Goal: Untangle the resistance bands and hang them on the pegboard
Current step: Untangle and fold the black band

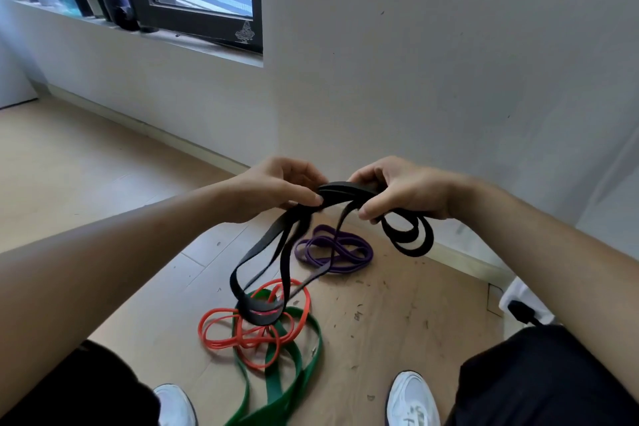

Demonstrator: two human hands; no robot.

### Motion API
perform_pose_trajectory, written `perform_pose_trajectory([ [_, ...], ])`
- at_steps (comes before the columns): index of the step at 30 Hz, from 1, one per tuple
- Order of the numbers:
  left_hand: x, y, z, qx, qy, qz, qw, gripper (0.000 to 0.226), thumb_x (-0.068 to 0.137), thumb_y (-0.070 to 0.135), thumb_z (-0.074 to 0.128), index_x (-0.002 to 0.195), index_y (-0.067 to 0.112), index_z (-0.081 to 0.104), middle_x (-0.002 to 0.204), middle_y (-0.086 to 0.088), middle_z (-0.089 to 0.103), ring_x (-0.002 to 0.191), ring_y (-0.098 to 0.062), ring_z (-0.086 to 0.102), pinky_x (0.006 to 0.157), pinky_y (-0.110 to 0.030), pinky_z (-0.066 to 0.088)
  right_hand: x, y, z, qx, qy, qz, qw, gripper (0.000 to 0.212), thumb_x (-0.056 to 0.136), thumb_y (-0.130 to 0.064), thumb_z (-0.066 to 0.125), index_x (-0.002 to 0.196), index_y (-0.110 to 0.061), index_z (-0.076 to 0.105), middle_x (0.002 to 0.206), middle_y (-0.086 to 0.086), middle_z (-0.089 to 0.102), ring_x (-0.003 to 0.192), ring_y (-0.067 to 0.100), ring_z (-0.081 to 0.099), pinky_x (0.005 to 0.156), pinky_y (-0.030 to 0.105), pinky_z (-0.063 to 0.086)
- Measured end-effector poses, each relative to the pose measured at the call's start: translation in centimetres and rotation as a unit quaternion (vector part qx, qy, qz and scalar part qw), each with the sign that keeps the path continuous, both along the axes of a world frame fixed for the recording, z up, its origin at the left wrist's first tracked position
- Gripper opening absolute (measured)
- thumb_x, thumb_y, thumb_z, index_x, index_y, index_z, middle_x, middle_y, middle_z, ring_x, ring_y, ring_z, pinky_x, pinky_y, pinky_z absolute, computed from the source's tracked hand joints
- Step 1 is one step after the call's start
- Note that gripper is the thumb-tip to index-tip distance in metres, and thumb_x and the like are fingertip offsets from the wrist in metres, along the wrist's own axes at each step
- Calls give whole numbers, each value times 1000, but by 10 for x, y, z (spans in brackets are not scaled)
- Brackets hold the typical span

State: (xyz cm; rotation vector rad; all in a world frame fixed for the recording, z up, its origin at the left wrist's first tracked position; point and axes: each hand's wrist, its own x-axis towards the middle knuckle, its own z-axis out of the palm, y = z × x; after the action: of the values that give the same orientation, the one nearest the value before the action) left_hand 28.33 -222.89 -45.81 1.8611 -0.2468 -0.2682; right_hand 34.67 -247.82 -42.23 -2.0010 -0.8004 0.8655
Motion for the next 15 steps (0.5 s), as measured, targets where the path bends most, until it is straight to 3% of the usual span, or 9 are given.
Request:
perform_pose_trajectory([
  [3, 0, 2, -1, 57, -62, 46, 995, 21, 88, -6, 68, 108, 2, 69, 98, -20, 76, 93, -32, 75, 94, -47, 59, -1, -2, 0, -32, -31, 5, 999, 25, 84, 2, 73, 108, -6, 71, 87, 11, 68, 78, 23, 64, 74, 37, 52],
  [6, 2, 3, -1, 69, -73, 76, 992, 19, 88, -2, 70, 104, 8, 70, 93, -19, 73, 87, -25, 71, 96, -52, 54, -1, -4, 1, -39, -50, 17, 998, 24, 84, 1, 74, 107, -1, 70, 87, 13, 68, 78, 24, 64, 73, 37, 51],
  [10, -1, -4, -4, 103, -54, 22, 993, 17, 90, 20, 76, 106, 18, 74, 94, -5, 73, 83, -12, 67, 83, -33, 55, 1, -5, 2, 5, -26, 17, 999, 21, 87, 0, 73, 107, 1, 69, 88, 12, 67, 82, 24, 63, 76, 34, 52],
  [15, -3, -15, -10, 53, -37, -17, 998, 26, 93, 25, 73, 118, 17, 71, 111, -5, 74, 110, -22, 69, 104, -41, 52, 1, -7, 5, 75, -3, -15, 997, 22, 90, 1, 67, 111, 4, 67, 82, 8, 62, 72, 18, 60, 67, 24, 51],
])
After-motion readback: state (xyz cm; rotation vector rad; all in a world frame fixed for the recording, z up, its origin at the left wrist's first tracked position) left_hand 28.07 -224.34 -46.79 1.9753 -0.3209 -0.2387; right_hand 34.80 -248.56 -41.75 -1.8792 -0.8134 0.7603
